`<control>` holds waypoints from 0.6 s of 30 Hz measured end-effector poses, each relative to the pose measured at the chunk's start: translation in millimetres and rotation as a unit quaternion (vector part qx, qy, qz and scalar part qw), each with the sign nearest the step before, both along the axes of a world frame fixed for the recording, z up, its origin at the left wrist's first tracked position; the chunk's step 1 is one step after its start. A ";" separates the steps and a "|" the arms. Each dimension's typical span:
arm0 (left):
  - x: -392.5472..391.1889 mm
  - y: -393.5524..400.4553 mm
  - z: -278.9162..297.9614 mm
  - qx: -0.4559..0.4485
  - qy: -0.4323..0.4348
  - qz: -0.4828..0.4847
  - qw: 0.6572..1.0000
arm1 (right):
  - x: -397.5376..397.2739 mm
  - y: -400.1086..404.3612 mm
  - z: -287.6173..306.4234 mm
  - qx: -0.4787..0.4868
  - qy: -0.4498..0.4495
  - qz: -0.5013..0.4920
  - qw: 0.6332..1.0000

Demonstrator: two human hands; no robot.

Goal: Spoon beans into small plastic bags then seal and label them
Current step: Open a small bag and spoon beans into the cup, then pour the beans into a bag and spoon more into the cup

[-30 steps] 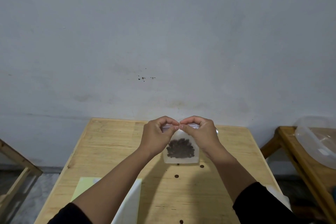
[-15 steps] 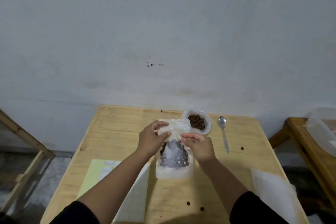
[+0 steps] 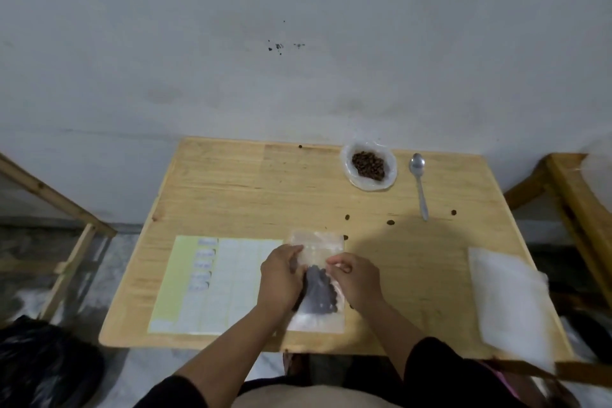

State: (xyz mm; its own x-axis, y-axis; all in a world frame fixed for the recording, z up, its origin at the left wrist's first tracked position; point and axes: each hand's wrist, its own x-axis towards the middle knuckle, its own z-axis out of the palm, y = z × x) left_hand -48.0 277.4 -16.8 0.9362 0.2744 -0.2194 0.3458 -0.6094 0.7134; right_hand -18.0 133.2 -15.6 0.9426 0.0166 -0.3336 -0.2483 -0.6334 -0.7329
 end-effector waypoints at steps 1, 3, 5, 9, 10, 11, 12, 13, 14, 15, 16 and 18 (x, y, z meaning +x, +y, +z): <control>-0.8 -1.9 -0.7 0.018 -0.003 -0.012 1.000 | -0.5 0.0 -0.3 -0.026 -0.019 0.015 0.999; -2.2 -5.9 -1.1 0.043 -0.012 -0.039 0.998 | -1.9 0.4 -1.0 -0.083 -0.057 0.048 0.994; -3.5 -9.5 -1.8 0.061 -0.024 -0.059 0.996 | -4.1 -0.3 -1.9 -0.110 -0.086 0.073 0.988; -5.4 -15.8 -0.6 0.075 0.000 -0.062 0.995 | -10.0 -3.8 -5.3 -0.135 -0.107 0.105 0.979; -6.0 -16.8 -0.4 0.077 -0.003 -0.057 0.995 | -11.4 -5.7 -5.5 -0.153 -0.116 0.122 0.974; -6.9 -17.9 1.4 0.082 0.003 -0.054 0.995 | -12.5 -8.4 -5.6 -0.168 -0.126 0.142 0.967; -7.1 -18.9 1.6 0.092 0.011 -0.056 0.994 | -13.7 -11.2 -6.7 -0.179 -0.134 0.162 0.961; -7.6 -20.3 3.8 0.107 0.016 -0.062 0.992 | -14.2 -14.2 -7.5 -0.186 -0.142 0.179 0.956; -7.4 -22.1 5.7 0.128 0.009 -0.071 0.989 | -15.3 -16.5 -7.5 -0.203 -0.147 0.197 0.948; -7.1 -24.5 9.1 0.142 -0.009 -0.078 0.987 | -16.2 -19.0 -7.0 -0.220 -0.156 0.208 0.940; -6.2 -27.6 10.5 0.156 -0.028 -0.090 0.983 | -16.8 -22.1 -6.5 -0.243 -0.172 0.215 0.930; -3.3 -36.1 15.6 0.175 -0.039 -0.131 0.975 | -17.6 -31.9 -6.6 -0.271 -0.218 0.225 0.910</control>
State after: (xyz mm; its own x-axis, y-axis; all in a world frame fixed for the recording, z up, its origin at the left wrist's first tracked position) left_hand -51.3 241.3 -1.3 0.9943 0.0700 -0.0810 0.0997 -0.8807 0.4630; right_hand -35.6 101.3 -22.2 0.9257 0.3782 -0.0032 0.3656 -0.8971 -0.2482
